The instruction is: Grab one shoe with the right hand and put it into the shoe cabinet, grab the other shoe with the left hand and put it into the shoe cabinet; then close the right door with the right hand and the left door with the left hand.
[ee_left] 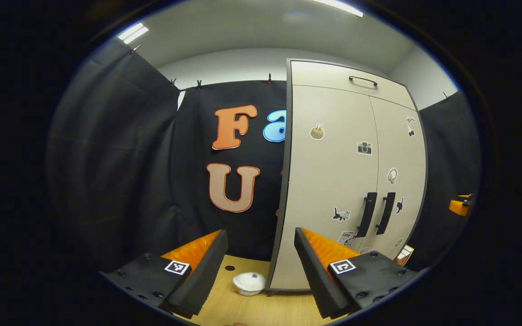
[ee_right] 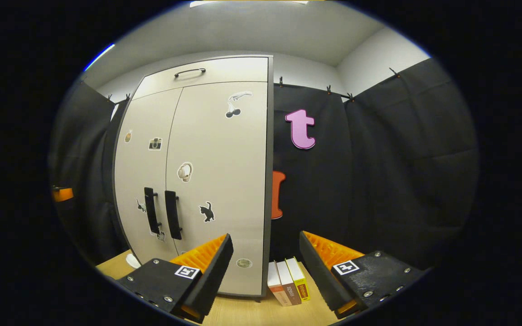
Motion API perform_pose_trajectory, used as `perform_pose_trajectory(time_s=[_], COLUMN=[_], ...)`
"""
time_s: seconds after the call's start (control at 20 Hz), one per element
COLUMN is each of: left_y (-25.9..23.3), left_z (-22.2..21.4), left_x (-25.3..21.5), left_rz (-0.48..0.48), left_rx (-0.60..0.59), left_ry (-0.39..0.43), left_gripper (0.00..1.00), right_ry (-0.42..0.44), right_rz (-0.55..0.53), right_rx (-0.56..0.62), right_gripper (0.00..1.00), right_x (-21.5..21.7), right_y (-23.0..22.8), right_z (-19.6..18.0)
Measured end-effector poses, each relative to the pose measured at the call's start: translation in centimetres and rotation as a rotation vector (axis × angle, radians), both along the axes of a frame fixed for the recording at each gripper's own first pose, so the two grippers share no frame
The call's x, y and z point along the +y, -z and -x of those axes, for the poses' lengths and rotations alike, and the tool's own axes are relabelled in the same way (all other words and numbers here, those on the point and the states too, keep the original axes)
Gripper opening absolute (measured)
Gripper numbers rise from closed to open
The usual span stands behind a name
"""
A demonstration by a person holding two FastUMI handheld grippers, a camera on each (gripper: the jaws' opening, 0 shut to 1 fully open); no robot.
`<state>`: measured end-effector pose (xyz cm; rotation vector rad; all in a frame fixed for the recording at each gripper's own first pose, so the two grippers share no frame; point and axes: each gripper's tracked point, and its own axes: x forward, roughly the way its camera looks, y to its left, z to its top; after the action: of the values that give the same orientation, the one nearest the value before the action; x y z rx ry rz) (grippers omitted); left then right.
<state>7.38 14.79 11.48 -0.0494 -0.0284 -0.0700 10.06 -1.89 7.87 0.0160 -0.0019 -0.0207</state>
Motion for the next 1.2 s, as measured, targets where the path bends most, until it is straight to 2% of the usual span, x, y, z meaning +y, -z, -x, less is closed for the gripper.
perform_pose_trajectory(time_s=[0.4, 0.5, 1.2], left_y=[-0.3, -0.5, 0.3], left_z=[2.3, 2.5, 1.1], left_x=[3.4, 4.1, 3.3], left_rz=[-0.013, -0.009, 0.038], left_rx=[0.005, 0.000, 0.011], left_ry=[0.007, 0.009, 0.106], left_gripper=[0.99, 0.96, 0.99], right_ry=[0.020, 0.026, 0.093], right_rz=[-0.031, -0.039, -0.053], right_rx=[-0.006, -0.005, 0.006], right_gripper=[0.91, 0.91, 0.92], right_x=[2.2, 2.8, 4.8], right_y=[-0.4, -0.4, -0.4], right_z=[3.7, 4.5, 7.0])
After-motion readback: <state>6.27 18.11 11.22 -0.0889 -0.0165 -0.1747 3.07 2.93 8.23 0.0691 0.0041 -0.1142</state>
